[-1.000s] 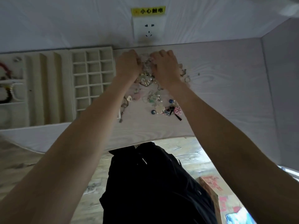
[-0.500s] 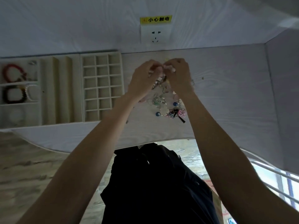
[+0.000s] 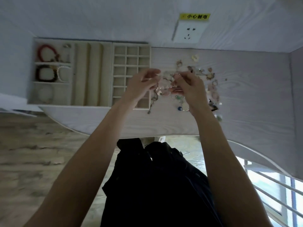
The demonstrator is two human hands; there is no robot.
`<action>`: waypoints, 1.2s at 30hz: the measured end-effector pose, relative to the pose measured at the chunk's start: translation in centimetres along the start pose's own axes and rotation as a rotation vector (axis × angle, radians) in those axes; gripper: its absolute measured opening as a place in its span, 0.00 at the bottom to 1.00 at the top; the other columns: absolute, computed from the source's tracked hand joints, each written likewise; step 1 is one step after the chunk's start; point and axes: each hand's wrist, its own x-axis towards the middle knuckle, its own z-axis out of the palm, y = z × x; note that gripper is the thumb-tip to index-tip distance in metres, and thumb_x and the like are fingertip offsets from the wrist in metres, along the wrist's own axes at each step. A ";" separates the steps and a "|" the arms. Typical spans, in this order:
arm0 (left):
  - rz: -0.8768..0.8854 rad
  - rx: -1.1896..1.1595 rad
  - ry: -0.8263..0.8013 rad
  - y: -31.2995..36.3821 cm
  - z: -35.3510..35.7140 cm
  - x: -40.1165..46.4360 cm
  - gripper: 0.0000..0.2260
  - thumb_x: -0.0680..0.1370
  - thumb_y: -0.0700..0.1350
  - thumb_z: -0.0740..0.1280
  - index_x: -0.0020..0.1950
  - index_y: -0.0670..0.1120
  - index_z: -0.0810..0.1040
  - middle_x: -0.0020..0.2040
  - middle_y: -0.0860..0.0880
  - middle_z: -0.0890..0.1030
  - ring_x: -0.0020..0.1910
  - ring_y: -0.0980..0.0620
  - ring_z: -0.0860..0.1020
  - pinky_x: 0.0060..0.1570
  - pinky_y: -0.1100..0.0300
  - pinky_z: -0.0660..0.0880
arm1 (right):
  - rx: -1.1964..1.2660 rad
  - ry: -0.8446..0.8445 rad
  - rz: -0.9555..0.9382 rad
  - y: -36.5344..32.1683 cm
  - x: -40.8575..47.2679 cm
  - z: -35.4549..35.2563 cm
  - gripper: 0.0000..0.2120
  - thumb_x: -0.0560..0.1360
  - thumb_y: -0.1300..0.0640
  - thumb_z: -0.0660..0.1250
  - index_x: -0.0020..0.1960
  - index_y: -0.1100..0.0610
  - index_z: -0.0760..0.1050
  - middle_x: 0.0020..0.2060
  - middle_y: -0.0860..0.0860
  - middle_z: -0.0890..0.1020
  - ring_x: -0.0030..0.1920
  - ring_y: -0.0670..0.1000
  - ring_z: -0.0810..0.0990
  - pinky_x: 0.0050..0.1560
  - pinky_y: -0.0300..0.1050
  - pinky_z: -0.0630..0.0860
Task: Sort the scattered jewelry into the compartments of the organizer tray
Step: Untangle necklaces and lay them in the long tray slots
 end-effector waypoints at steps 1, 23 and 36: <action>-0.012 -0.022 0.002 -0.2 -1.0 -0.8 0.07 0.79 0.39 0.65 0.54 0.49 0.77 0.45 0.50 0.79 0.43 0.56 0.79 0.52 0.59 0.77 | -0.012 -0.007 -0.002 -0.1 -0.3 1.2 0.03 0.78 0.61 0.64 0.49 0.58 0.77 0.33 0.52 0.81 0.33 0.50 0.81 0.38 0.46 0.80; 0.064 0.255 0.637 -8.2 -24.3 -10.2 0.04 0.78 0.42 0.67 0.52 0.48 0.79 0.43 0.60 0.79 0.42 0.69 0.77 0.46 0.72 0.72 | -0.728 -0.369 -0.355 1.3 1.1 28.9 0.05 0.75 0.59 0.67 0.49 0.58 0.80 0.37 0.51 0.81 0.38 0.50 0.80 0.45 0.50 0.78; 0.062 0.706 0.621 -8.5 -27.6 -10.5 0.11 0.78 0.41 0.64 0.59 0.43 0.80 0.49 0.45 0.84 0.47 0.45 0.82 0.54 0.51 0.76 | -1.088 -0.455 -0.461 1.9 3.7 31.4 0.13 0.77 0.59 0.61 0.61 0.56 0.76 0.51 0.54 0.82 0.48 0.53 0.81 0.50 0.46 0.76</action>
